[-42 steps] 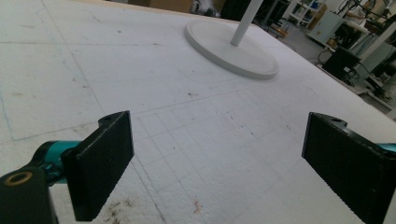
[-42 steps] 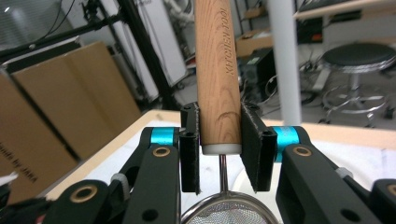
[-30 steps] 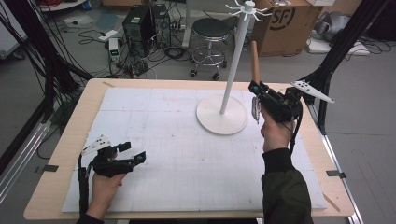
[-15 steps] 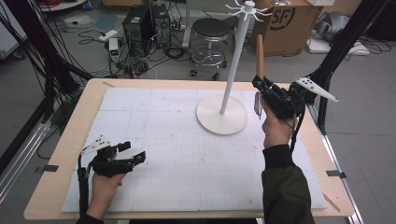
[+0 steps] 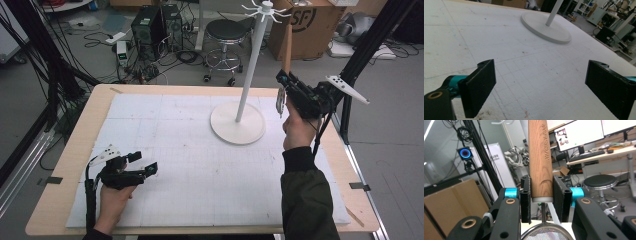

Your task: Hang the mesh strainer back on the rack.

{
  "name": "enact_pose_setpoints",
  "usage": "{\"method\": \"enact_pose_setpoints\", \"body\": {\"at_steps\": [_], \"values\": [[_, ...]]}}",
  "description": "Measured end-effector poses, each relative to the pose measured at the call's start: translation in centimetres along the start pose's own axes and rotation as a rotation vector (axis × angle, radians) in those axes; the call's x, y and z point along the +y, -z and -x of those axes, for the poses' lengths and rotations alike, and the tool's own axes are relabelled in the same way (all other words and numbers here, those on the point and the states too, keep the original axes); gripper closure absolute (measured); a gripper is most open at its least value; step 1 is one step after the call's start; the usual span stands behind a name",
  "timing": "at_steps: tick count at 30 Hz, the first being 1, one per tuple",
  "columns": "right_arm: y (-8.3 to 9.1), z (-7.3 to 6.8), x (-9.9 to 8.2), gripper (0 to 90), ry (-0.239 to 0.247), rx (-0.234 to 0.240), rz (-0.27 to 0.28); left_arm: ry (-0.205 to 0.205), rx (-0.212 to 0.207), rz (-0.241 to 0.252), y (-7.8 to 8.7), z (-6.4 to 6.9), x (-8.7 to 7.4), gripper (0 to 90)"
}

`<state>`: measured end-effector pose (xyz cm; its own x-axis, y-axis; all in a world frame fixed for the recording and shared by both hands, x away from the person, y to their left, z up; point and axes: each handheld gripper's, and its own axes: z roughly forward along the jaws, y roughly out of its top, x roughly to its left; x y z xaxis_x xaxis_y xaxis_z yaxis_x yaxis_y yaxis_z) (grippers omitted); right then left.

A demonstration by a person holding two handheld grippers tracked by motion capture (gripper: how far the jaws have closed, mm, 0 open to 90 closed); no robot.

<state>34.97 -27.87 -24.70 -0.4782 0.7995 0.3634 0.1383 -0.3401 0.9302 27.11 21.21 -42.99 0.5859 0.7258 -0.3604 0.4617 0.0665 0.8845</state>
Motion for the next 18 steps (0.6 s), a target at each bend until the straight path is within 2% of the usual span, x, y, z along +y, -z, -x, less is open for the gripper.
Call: {"method": "enact_pose_setpoints", "body": {"at_steps": [8, 11, 18], "values": [[-0.7, 0.6, 1.2, 71.2, -0.022, 0.001, 0.010, 0.001, -0.009, 0.000, -0.2, -0.1, -0.1, 10.9], [-1.1, 0.6, 1.8, 71.2, -0.007, -0.005, 0.010, 0.001, -0.010, -0.003, -0.4, -0.2, -0.1, 11.5], [-1.7, 0.8, 2.5, 71.2, -0.005, -0.013, 0.014, 0.007, -0.017, 0.007, -0.5, -0.3, -0.1, 11.8]]}}
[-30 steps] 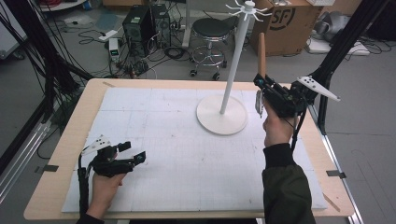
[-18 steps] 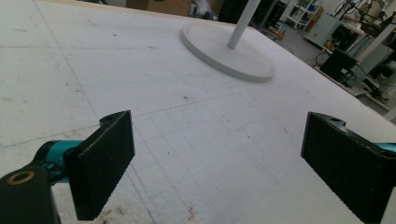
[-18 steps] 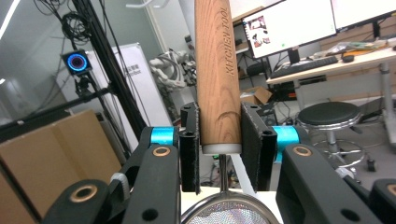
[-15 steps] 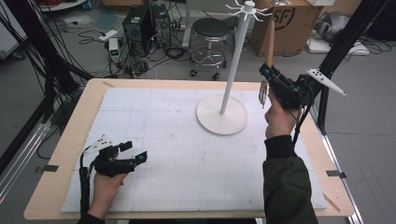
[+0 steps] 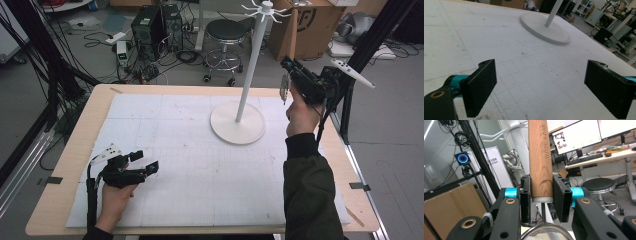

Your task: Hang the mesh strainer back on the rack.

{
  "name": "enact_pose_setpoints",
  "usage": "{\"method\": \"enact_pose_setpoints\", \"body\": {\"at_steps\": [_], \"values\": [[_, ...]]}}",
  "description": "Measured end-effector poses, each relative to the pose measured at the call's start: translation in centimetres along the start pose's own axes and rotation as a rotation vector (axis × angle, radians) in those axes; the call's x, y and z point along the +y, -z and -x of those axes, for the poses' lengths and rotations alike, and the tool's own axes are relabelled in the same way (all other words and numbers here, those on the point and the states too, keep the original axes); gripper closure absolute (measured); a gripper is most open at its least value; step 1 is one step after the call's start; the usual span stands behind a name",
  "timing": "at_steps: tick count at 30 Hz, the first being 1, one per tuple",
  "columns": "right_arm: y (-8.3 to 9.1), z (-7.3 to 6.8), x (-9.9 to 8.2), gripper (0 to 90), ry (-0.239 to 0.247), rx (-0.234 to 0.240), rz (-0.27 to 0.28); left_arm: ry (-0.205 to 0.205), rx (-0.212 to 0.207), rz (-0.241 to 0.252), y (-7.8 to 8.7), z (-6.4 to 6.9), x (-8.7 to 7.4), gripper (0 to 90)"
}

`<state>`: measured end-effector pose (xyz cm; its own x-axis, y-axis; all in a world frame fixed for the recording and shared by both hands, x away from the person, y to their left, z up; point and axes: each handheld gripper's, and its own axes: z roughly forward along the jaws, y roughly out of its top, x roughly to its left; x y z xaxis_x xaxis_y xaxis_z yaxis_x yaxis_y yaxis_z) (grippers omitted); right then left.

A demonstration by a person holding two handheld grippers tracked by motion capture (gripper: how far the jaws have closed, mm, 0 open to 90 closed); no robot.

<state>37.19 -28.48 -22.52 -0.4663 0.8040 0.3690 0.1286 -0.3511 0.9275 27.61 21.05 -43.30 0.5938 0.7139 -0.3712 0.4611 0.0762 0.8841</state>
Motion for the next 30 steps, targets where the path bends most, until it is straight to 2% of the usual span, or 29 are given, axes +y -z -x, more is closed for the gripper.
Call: {"method": "enact_pose_setpoints", "body": {"at_steps": [7, 10, 19, 25, 30], "values": [[-0.9, 0.3, 0.3, 71.2, -0.007, 0.001, -0.006, -0.006, -0.002, -0.002, 0.1, -0.1, 0.0, 11.8], [-1.0, 0.4, 0.3, 71.2, 0.004, -0.009, -0.004, -0.006, 0.000, -0.007, 0.0, -0.2, 0.0, 11.8], [-1.6, 1.2, 0.8, 71.2, -0.023, -0.005, -0.003, -0.010, 0.001, -0.011, 0.0, -0.1, 0.0, 11.8], [-2.1, 1.3, 0.9, 71.2, -0.016, -0.006, -0.019, -0.008, 0.005, -0.012, 0.0, 0.0, 0.0, 11.8], [-2.4, 0.9, 0.7, 71.2, -0.002, 0.007, -0.033, -0.008, 0.002, -0.014, 0.0, 0.0, 0.0, 11.8]]}}
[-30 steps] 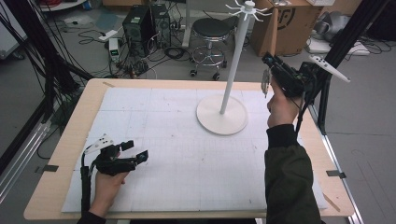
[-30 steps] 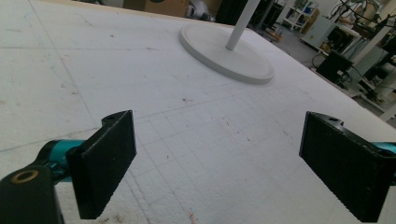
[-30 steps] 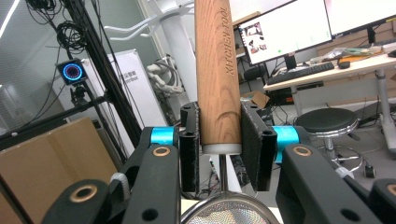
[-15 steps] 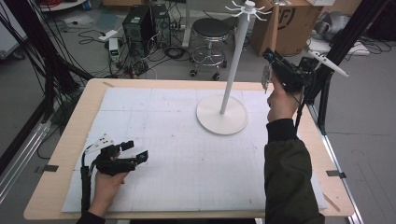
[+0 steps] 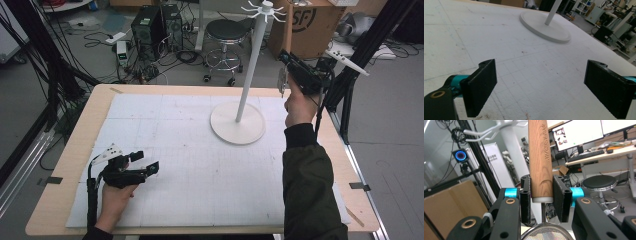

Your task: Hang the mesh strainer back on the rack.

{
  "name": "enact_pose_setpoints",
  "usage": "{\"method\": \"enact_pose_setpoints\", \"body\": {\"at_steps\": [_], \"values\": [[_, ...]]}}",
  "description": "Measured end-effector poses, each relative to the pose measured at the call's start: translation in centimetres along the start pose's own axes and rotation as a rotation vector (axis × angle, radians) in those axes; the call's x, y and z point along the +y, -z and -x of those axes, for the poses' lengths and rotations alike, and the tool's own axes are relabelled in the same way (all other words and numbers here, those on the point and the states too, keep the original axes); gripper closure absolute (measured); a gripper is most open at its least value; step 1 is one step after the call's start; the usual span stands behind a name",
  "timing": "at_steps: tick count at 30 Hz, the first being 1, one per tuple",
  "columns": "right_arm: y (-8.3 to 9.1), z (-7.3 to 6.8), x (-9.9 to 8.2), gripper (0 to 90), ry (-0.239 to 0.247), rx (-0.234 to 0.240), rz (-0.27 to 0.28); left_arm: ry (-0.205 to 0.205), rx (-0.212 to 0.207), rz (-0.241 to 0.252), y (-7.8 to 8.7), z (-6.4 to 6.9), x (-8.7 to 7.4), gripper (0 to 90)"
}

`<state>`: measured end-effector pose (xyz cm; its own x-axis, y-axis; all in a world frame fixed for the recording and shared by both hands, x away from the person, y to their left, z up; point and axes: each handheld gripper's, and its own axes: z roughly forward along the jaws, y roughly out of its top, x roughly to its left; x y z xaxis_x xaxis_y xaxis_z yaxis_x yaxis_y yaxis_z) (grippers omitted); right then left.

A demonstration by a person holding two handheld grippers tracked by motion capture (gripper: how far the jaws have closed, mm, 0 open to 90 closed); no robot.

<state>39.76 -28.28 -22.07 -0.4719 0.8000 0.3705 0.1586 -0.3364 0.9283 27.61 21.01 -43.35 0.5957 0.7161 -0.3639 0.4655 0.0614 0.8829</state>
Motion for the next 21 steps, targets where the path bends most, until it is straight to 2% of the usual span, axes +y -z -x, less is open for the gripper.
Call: {"method": "enact_pose_setpoints", "body": {"at_steps": [4, 8, 14, 21], "values": [[-0.2, -0.9, -0.4, 71.2, 0.044, -0.003, -0.018, -0.004, -0.003, -0.001, 0.1, 0.1, 0.0, 11.8], [-0.5, -1.9, -0.9, 71.1, 0.056, 0.005, -0.034, -0.010, -0.007, -0.002, 0.4, 0.4, 0.0, 11.8], [-0.4, -2.0, -2.3, 71.2, 0.022, 0.018, -0.036, -0.015, -0.001, 0.002, 0.8, 0.4, 0.0, 11.8], [0.1, -2.1, -2.1, 71.2, 0.034, 0.006, -0.047, -0.014, 0.002, 0.008, 1.0, 0.4, 0.1, 11.8]]}}
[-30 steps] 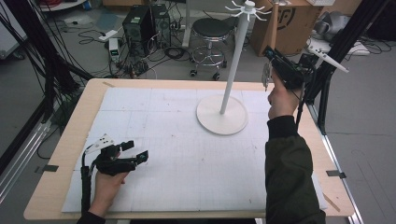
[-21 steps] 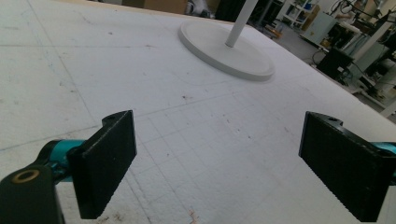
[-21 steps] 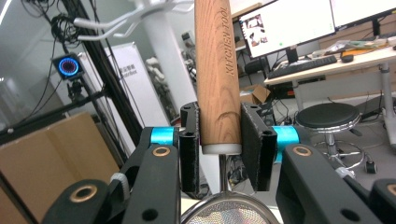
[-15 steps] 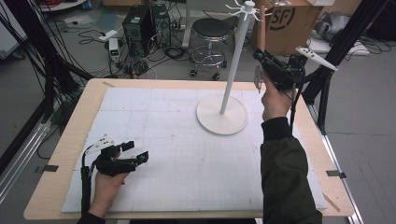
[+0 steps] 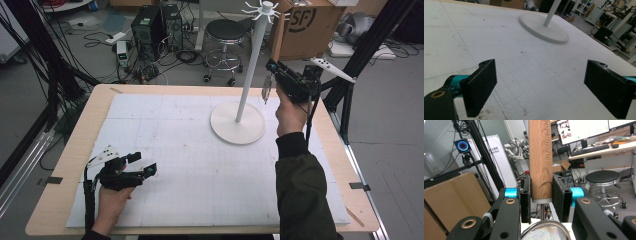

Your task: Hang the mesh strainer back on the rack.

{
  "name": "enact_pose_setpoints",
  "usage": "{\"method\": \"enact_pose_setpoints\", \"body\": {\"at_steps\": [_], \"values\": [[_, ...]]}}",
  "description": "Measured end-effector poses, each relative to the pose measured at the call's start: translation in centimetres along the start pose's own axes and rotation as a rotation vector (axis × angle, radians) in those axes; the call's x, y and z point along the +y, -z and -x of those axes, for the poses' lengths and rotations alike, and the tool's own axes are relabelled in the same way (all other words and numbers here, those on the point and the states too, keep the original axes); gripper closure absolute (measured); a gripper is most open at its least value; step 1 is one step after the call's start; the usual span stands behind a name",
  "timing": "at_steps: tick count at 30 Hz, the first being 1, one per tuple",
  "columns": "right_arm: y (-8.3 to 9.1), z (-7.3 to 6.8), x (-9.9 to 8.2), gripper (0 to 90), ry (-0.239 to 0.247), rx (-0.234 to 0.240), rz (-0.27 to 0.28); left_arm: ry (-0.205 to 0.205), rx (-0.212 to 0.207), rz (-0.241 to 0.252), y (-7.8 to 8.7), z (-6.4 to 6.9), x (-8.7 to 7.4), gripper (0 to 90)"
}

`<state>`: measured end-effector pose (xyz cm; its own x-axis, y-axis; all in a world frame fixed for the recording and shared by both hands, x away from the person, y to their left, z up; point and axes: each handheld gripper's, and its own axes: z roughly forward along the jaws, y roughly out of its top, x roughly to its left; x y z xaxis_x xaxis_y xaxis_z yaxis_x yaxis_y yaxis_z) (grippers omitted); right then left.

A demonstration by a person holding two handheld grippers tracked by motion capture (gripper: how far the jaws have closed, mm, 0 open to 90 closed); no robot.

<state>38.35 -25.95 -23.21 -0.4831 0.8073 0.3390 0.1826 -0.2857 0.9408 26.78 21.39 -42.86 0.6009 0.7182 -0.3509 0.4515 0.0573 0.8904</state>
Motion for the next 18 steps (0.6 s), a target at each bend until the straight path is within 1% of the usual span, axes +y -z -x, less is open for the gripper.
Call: {"method": "enact_pose_setpoints", "body": {"at_steps": [5, 7, 9, 10, 11, 12, 14, 15, 18], "values": [[0.19, 0.16, 0.17, 70.9, 0.008, 0.003, -0.008, -0.002, 0.001, -0.003, -0.13, 0.07, 0.00, 11.8], [0.17, 0.28, 0.22, 70.7, 0.012, 0.010, -0.010, -0.005, 0.002, -0.001, -0.12, 0.08, 0.01, 11.8], [0.11, 0.49, 0.23, 68.8, -0.002, 0.028, -0.013, -0.003, 0.002, 0.001, -0.15, 0.09, 0.01, 11.9], [0.10, 0.58, 0.25, 62.3, -0.008, 0.035, -0.015, -0.006, 0.004, -0.001, -0.17, 0.08, 0.01, 11.9], [0.07, 0.65, 0.26, 51.0, -0.027, 0.037, -0.006, -0.005, 0.003, -0.002, -0.19, 0.09, 0.01, 11.9], [0.05, 0.69, 0.33, 43.7, -0.032, 0.023, -0.011, -0.005, 0.004, -0.002, -0.20, 0.09, 0.01, 11.9], [0.02, 0.70, 0.45, 32.3, -0.020, -0.001, -0.034, -0.014, 0.011, 0.004, -0.15, 0.13, 0.03, 11.9], [0.07, 0.69, 0.45, 26.5, -0.017, 0.007, -0.038, -0.011, 0.013, 0.005, -0.07, 0.20, 0.06, 12.0], [0.42, 0.50, 0.45, 26.5, 0.004, 0.014, -0.053, -0.011, 0.006, 0.010, 0.00, 0.31, 0.09, 12.0]]}}
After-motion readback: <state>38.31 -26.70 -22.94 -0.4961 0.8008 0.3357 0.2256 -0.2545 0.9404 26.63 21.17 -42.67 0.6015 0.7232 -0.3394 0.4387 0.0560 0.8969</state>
